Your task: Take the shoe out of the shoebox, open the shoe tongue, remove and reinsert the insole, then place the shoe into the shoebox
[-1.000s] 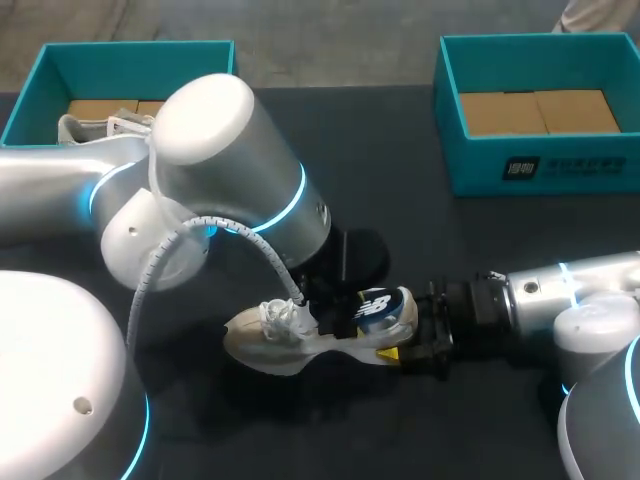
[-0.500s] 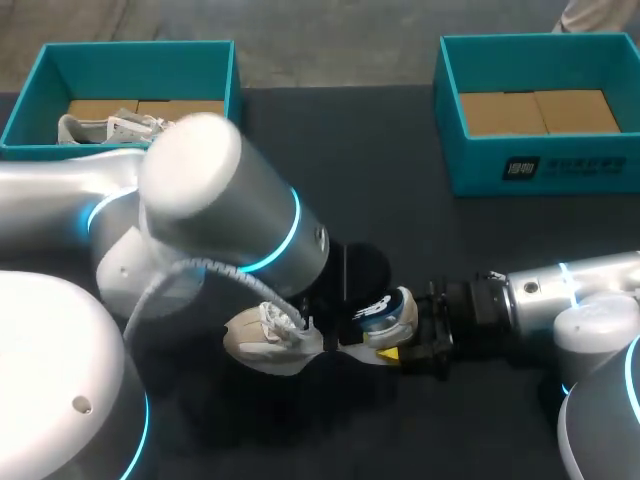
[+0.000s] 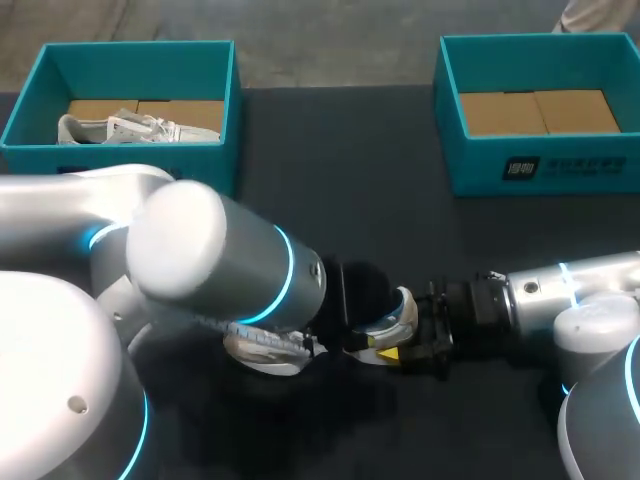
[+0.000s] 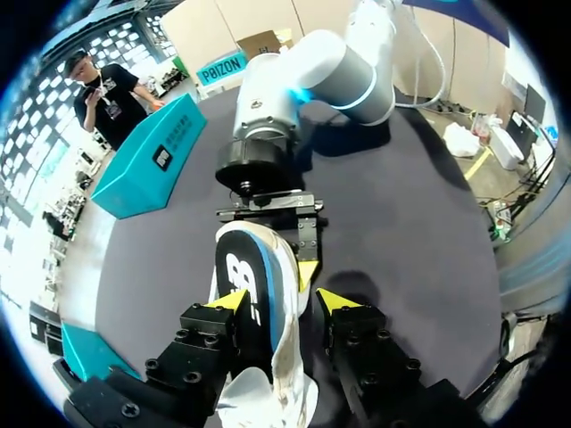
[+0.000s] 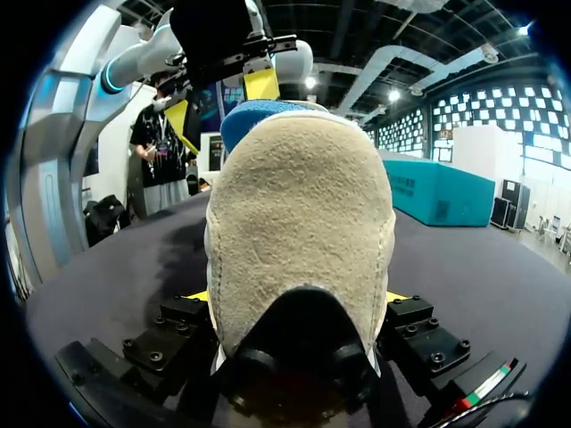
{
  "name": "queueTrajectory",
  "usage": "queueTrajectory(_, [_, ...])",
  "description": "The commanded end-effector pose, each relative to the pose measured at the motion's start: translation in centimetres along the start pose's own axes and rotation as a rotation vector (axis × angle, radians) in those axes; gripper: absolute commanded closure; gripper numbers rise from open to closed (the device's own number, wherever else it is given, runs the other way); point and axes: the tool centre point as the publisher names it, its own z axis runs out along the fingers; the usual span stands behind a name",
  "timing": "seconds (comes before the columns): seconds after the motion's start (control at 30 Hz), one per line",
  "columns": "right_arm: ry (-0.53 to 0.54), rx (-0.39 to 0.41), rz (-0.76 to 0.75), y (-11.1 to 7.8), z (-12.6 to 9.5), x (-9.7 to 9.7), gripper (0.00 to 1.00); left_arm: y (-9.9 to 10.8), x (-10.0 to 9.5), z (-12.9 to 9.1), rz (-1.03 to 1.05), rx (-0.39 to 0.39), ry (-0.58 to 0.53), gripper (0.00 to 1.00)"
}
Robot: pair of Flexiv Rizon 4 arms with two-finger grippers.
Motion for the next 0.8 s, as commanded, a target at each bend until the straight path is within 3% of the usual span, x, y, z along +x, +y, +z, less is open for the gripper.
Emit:
queueTrajectory(0.03, [-0.001, 0.003, 0.0, -0.1, 0.1, 0.0, 1.0, -0.9, 0.6, 1.1, -0.009, -0.016, -0.082, 0.53])
queueTrajectory(0.8, [-0.001, 0.003, 0.0, -0.1, 0.1, 0.0, 1.0, -1.3, -0.9, 2.7, -0.095, -0.027, -0.357, 0.58])
